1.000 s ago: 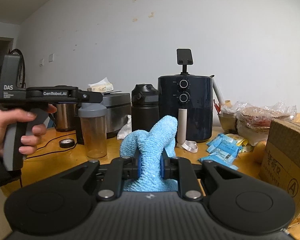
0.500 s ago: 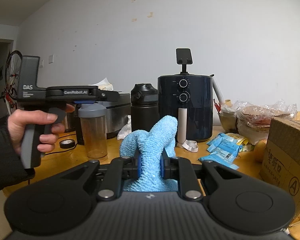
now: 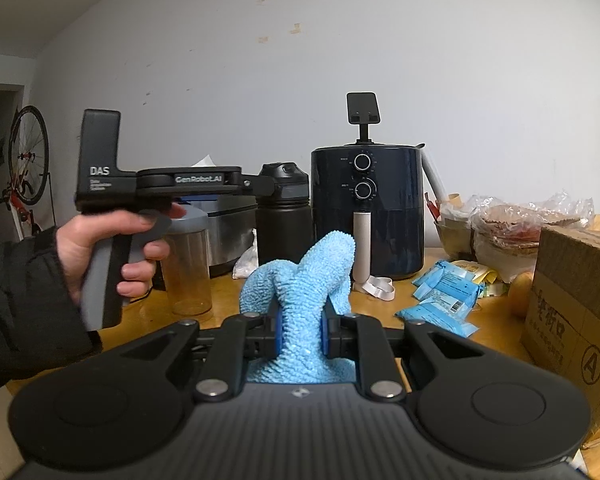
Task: Clean container
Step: 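Move the left tool toward the black bottle cap, then close the left gripper around the black bottle cap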
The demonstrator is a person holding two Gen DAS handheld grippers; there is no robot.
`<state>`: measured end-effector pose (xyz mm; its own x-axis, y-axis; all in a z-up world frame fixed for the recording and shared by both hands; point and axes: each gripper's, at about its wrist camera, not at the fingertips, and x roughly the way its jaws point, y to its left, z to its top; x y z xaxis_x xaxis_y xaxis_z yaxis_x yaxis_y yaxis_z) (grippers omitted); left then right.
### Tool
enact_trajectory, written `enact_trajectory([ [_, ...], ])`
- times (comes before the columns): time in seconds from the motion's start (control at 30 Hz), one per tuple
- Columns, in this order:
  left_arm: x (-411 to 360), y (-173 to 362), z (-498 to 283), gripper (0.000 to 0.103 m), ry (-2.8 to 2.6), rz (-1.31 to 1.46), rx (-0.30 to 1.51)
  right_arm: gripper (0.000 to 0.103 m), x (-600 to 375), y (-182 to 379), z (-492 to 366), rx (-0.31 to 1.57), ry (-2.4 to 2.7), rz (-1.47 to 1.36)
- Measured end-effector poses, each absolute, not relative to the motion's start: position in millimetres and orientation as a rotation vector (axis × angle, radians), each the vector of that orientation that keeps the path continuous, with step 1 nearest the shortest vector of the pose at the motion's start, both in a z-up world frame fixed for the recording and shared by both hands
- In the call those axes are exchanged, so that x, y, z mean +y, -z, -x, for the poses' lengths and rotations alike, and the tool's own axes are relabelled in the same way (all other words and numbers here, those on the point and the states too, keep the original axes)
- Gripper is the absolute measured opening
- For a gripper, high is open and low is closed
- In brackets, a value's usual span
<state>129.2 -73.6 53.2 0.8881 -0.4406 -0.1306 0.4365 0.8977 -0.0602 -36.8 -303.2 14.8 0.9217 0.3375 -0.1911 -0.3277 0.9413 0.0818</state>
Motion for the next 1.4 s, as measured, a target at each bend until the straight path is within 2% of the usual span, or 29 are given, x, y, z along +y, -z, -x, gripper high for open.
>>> enact_trajectory([
  [0.6, -79.8, -47.1, -161.5, 0.103, 0.467, 0.095, 0.129, 0.012, -310.5, -11.5, 35.4, 0.204, -0.332, -0.057],
  [1.4, -93.8, -44.6, -190.4, 0.103, 0.453, 0.041, 0.126, 0.012, -318.1, -7.7, 34.8, 0.199, -0.318, -0.060],
])
